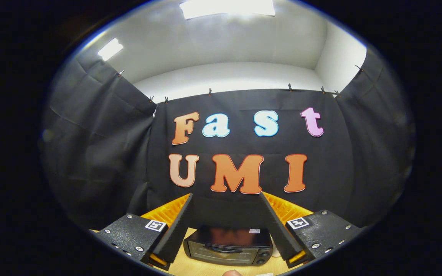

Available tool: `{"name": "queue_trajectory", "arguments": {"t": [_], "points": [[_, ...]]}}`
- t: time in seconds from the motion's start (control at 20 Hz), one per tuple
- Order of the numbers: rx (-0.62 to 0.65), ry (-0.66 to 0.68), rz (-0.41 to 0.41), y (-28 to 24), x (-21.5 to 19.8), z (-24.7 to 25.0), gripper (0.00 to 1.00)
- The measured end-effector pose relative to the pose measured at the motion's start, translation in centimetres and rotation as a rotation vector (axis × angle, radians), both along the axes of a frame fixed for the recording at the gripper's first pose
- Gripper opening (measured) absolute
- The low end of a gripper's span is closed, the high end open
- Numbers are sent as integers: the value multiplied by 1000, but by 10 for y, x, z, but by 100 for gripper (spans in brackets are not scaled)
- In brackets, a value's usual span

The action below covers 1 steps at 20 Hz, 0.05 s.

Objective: Open the toaster oven, put the food inside, and close the toaster oven door.

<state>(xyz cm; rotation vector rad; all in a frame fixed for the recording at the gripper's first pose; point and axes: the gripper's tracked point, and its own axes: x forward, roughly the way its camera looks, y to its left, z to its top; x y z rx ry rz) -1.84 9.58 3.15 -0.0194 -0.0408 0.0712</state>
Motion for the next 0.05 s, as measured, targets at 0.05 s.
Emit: {"name": "queue_trajectory", "arguments": {"t": [0.05], "points": [[-4,-8,-3,-2,-1,4,99]]}}
